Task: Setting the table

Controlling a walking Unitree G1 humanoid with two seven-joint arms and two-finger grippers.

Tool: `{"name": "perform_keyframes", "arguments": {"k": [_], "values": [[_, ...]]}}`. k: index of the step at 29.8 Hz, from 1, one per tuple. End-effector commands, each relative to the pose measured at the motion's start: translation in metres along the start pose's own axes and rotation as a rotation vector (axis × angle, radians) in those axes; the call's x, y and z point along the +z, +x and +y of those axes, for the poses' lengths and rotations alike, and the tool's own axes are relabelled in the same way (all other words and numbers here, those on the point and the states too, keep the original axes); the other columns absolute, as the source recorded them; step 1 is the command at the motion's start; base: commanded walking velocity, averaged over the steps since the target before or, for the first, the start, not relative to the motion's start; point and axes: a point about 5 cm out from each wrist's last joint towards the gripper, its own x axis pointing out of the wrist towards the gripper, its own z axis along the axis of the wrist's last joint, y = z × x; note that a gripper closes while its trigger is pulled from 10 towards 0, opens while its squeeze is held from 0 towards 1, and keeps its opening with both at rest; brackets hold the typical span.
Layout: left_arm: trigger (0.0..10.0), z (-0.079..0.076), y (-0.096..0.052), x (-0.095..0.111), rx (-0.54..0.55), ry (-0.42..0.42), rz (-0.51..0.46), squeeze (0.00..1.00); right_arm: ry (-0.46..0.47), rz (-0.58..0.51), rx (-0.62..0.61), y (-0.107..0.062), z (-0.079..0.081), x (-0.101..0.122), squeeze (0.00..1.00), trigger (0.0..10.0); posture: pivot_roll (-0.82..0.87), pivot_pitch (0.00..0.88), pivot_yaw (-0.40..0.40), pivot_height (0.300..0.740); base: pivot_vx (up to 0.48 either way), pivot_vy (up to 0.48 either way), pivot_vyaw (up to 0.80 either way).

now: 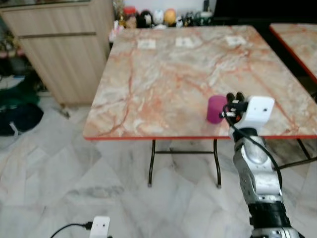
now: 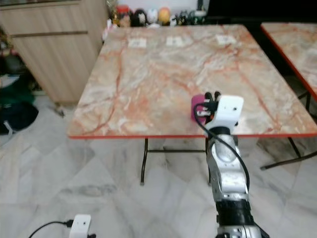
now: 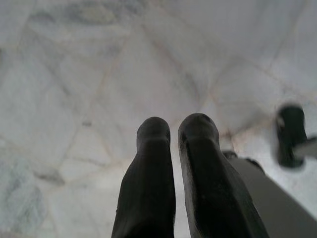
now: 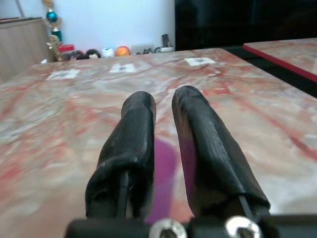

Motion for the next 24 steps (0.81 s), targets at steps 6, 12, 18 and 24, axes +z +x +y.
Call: {"name": "perform_keyframes", "arguments": {"k": [6, 12, 18, 24], "values": [[10.0, -0.002, -0.001, -0.008, -0.004, 0.008, 0.027, 0.00, -0.002, 0.015, -0.030, -0.002, -0.006, -0.003, 0.00, 10.0, -0.10, 0.100, 0.041, 0.740, 0.000, 0.000, 0.00], [10.0, -0.002, -0.001, -0.008, -0.004, 0.010, 0.027, 0.00, 0.039, 0.029, -0.083, -0.009, -0.011, -0.005, 1.00, 10.0, -0.09, 0.101, 0.038, 0.740, 0.000, 0.000, 0.00], [10.0, -0.003, -0.001, -0.007, -0.004, 0.013, 0.027, 0.00, 0.108, 0.056, -0.188, -0.020, -0.022, -0.007, 1.00, 10.0, -0.10, 0.103, 0.040, 0.740, 0.000, 0.000, 0.00], [10.0, -0.003, -0.001, -0.007, -0.007, 0.016, 0.027, 0.00, 0.224, 0.076, -0.263, -0.018, -0.028, -0.005, 1.00, 10.0, -0.10, 0.102, 0.041, 0.740, 0.000, 0.000, 0.00]]}}
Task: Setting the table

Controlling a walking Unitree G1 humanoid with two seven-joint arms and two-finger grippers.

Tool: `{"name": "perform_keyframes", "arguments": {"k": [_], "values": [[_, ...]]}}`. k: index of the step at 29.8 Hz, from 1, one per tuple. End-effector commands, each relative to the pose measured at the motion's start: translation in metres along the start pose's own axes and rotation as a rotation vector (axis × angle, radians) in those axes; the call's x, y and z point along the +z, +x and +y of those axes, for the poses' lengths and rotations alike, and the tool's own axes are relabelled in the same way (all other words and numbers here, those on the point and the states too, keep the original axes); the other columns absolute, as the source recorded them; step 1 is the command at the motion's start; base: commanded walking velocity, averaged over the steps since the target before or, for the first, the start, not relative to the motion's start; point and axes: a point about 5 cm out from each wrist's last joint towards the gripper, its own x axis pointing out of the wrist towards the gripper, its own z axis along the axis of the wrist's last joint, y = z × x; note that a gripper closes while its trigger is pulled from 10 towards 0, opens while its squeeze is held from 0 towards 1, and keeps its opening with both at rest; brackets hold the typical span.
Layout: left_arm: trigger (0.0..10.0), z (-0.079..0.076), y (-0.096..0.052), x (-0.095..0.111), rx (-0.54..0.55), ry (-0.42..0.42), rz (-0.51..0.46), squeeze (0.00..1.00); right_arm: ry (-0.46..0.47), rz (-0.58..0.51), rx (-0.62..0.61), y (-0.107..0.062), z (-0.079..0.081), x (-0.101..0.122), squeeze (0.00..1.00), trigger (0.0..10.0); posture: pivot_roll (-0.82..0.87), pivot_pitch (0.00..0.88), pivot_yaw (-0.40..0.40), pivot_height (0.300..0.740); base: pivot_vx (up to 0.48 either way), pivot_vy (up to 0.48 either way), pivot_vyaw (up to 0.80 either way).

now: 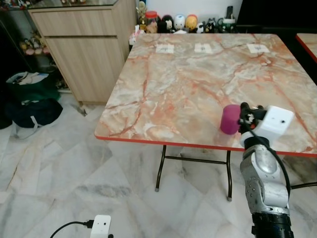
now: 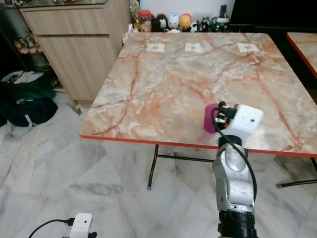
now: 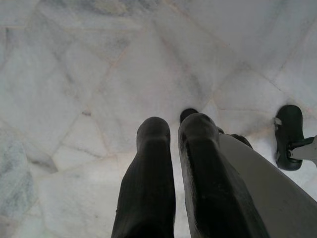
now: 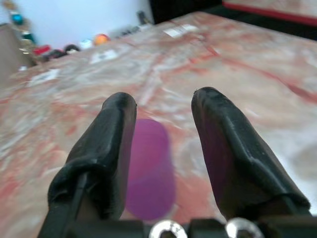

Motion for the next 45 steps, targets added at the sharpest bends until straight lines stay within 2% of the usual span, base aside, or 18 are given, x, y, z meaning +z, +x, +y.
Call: {"name": "perform_keyframes", "arguments": {"k": [1, 3, 4, 5, 11, 19, 28, 44, 45], "values": [[10.0, 0.001, -0.001, -0.006, 0.001, 0.008, 0.027, 0.00, 0.062, 0.010, -0.027, 0.004, 0.003, 0.006, 1.00, 10.0, -0.10, 0.101, 0.041, 0.740, 0.000, 0.000, 0.00], [10.0, 0.001, -0.001, -0.006, 0.001, 0.008, 0.027, 0.00, 0.078, 0.024, -0.041, 0.005, 0.002, 0.006, 1.00, 10.0, -0.10, 0.101, 0.042, 0.740, 0.000, 0.000, 0.00], [10.0, 0.001, -0.001, -0.006, 0.002, 0.007, 0.027, 0.00, 0.099, 0.042, -0.054, 0.008, 0.002, 0.005, 0.71, 10.0, -0.10, 0.101, 0.042, 0.740, 0.000, 0.000, 0.00], [10.0, 0.001, -0.001, -0.006, 0.002, 0.008, 0.027, 0.00, 0.105, 0.054, -0.059, 0.009, 0.002, 0.005, 0.00, 10.0, -0.09, 0.101, 0.043, 0.740, 0.000, 0.000, 0.00], [10.0, 0.001, -0.001, -0.007, 0.005, 0.008, 0.027, 0.00, 0.176, 0.116, -0.096, 0.015, 0.001, 0.003, 0.00, 10.0, -0.09, 0.103, 0.043, 0.740, 0.000, 0.000, 0.00], [10.0, 0.001, -0.001, -0.007, 0.005, 0.007, 0.027, 0.00, 0.224, 0.164, -0.141, 0.019, -0.004, 0.001, 0.00, 10.0, -0.09, 0.105, 0.044, 0.740, 0.000, 0.000, 0.00], [10.0, 0.002, -0.001, -0.007, 0.007, 0.007, 0.027, 0.00, 0.222, 0.248, -0.146, 0.024, -0.006, -0.006, 0.00, 10.0, -0.09, 0.106, 0.047, 0.740, 0.000, 0.000, 0.00], [10.0, 0.002, -0.001, -0.007, 0.005, 0.004, 0.028, 0.00, 0.223, 0.289, -0.118, 0.032, 0.001, -0.010, 0.00, 10.0, -0.08, 0.107, 0.048, 0.740, 0.000, 0.000, 0.00], [10.0, 0.002, -0.001, -0.007, 0.005, 0.005, 0.028, 0.00, 0.224, 0.291, -0.117, 0.032, 0.001, -0.011, 0.00, 0.0, -0.08, 0.107, 0.048, 0.740, 0.000, 0.000, 0.00]]}}
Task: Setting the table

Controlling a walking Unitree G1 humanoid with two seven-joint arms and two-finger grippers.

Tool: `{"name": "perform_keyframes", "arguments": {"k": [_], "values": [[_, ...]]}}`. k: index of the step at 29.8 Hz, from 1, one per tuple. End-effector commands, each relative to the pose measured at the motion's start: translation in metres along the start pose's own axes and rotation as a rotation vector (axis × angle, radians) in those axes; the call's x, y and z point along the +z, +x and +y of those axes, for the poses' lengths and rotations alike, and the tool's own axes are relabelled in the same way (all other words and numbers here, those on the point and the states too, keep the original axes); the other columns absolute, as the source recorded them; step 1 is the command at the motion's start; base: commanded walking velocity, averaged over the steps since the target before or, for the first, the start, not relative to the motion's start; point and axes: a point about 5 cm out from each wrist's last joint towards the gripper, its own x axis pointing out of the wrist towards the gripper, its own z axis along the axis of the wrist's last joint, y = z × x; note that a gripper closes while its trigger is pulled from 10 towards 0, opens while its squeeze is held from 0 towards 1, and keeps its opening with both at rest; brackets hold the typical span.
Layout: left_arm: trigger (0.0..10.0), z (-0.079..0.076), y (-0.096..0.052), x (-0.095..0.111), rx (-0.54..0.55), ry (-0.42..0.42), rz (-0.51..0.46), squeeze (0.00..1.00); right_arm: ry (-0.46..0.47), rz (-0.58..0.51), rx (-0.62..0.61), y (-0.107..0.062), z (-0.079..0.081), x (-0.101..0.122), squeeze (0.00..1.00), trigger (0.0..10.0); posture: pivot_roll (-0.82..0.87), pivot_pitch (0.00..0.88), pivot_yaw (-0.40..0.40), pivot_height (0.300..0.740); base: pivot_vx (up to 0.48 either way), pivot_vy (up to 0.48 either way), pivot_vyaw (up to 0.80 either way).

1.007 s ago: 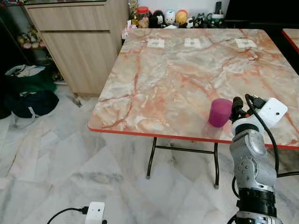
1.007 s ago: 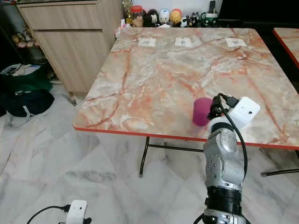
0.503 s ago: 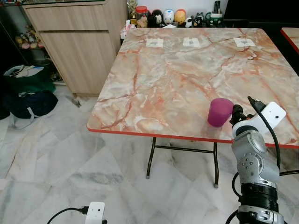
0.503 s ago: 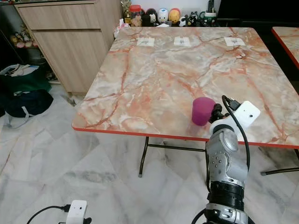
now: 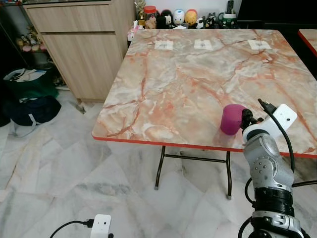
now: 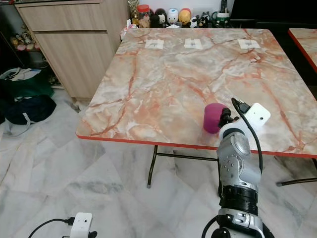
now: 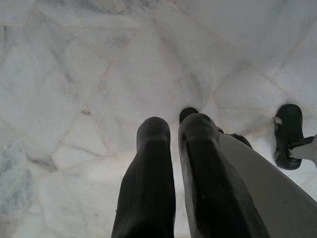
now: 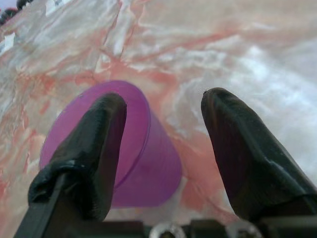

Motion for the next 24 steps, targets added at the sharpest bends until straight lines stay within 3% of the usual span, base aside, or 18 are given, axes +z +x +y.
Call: {"name": "perform_keyframes", "arguments": {"k": [1, 3, 4, 5, 6, 12, 13, 14, 24], "values": [[10.0, 0.0019, -0.0017, -0.0082, 0.004, 0.005, 0.031, 0.00, 0.003, 0.019, 0.009, 0.0009, 0.0019, -0.0026, 0.00, 0.0, -0.08, 0.108, 0.049, 0.740, 0.000, 0.000, 0.00], [10.0, 0.0019, -0.0017, -0.0082, 0.004, 0.006, 0.031, 0.00, 0.003, 0.021, 0.011, 0.0009, 0.0020, -0.0028, 0.00, 0.0, -0.08, 0.108, 0.049, 0.740, 0.000, 0.000, 0.00], [10.0, 0.0020, -0.0016, -0.0081, 0.004, 0.006, 0.031, 0.00, 0.000, 0.025, 0.012, 0.0011, 0.0022, -0.0031, 0.00, 0.8, -0.08, 0.107, 0.049, 0.740, 0.000, 0.000, 0.00], [10.0, 0.0020, -0.0016, -0.0081, 0.004, 0.007, 0.031, 0.00, -0.001, 0.025, 0.012, 0.0012, 0.0022, -0.0032, 0.00, 0.8, -0.08, 0.107, 0.049, 0.740, 0.000, 0.000, 0.00], [10.0, 0.0021, -0.0016, -0.0080, 0.004, 0.007, 0.031, 0.00, -0.004, 0.028, 0.010, 0.0013, 0.0021, -0.0033, 0.00, 10.0, -0.08, 0.108, 0.049, 0.740, 0.000, 0.000, 0.00], [10.0, 0.0024, -0.0016, -0.0079, 0.005, 0.008, 0.031, 0.00, -0.005, 0.038, 0.005, 0.0021, 0.0019, -0.0053, 0.00, 10.0, -0.08, 0.106, 0.049, 0.740, 0.000, 0.000, 0.00], [10.0, 0.0025, -0.0016, -0.0080, 0.004, 0.009, 0.032, 0.00, -0.003, 0.041, 0.009, 0.0020, 0.0026, -0.0060, 0.00, 8.7, -0.08, 0.107, 0.050, 0.740, 0.000, 0.000, 0.00], [10.0, 0.0023, -0.0016, -0.0081, 0.001, 0.009, 0.033, 0.00, -0.002, 0.043, 0.010, 0.0019, 0.0030, -0.0068, 0.00, 0.0, -0.08, 0.106, 0.050, 0.740, 0.000, 0.000, 0.00], [10.0, 0.0023, -0.0016, -0.0079, 0.001, 0.011, 0.033, 0.00, -0.011, 0.059, 0.010, 0.0019, 0.0033, -0.0100, 0.00, 0.0, -0.07, 0.106, 0.050, 0.740, 0.000, 0.000, 0.00]]}}
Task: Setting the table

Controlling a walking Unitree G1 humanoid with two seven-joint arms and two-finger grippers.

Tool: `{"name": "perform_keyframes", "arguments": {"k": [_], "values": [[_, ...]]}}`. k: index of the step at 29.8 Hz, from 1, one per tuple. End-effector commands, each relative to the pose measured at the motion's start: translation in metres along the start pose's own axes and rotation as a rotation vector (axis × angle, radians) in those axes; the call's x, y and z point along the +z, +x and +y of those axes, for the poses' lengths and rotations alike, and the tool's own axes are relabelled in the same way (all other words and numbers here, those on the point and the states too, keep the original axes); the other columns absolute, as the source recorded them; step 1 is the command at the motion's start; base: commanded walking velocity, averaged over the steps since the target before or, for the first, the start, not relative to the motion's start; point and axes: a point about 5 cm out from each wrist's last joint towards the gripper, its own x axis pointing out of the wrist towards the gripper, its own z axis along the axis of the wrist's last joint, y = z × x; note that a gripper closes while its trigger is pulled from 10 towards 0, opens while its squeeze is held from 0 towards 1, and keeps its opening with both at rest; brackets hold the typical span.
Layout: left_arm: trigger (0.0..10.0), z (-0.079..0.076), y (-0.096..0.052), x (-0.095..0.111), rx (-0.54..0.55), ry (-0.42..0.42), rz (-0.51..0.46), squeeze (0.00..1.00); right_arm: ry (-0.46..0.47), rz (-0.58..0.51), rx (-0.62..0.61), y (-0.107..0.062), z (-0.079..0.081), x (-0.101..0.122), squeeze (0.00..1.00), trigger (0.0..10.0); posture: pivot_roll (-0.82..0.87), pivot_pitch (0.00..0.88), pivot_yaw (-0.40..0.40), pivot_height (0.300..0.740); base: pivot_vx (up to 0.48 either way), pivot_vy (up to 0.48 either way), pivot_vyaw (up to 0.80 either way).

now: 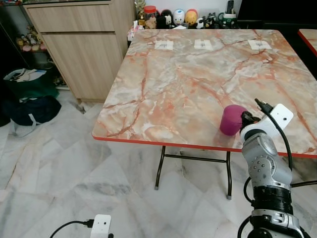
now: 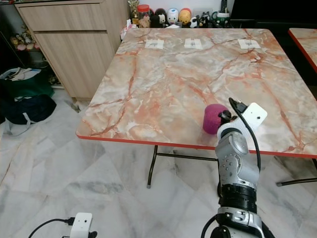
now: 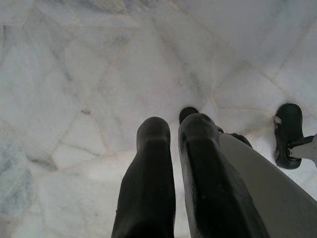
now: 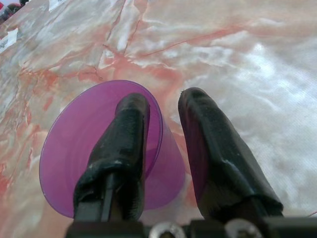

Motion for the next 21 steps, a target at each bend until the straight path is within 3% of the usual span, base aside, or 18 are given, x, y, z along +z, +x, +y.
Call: {"name": "perform_keyframes", "arguments": {"k": [1, 15, 21], "values": [[10.0, 0.002, -0.002, -0.008, 0.002, 0.011, 0.031, 0.00, -0.008, 0.051, -0.004, 0.001, 0.001, -0.009, 0.00, 0.0, -0.07, 0.106, 0.050, 0.740, 0.000, 0.000, 0.00], [10.0, 0.001, -0.001, -0.007, -0.011, 0.044, 0.029, 0.00, 0.001, 0.055, 0.001, 0.000, 0.003, -0.012, 0.00, 0.0, -0.07, 0.102, 0.047, 0.740, 0.000, 0.000, 0.00], [10.0, 0.002, -0.001, -0.007, -0.003, 0.050, 0.028, 0.00, 0.029, -0.069, 0.015, -0.004, 0.006, -0.002, 0.00, 0.0, -0.07, 0.100, 0.043, 0.740, 0.000, 0.000, 0.00]]}}
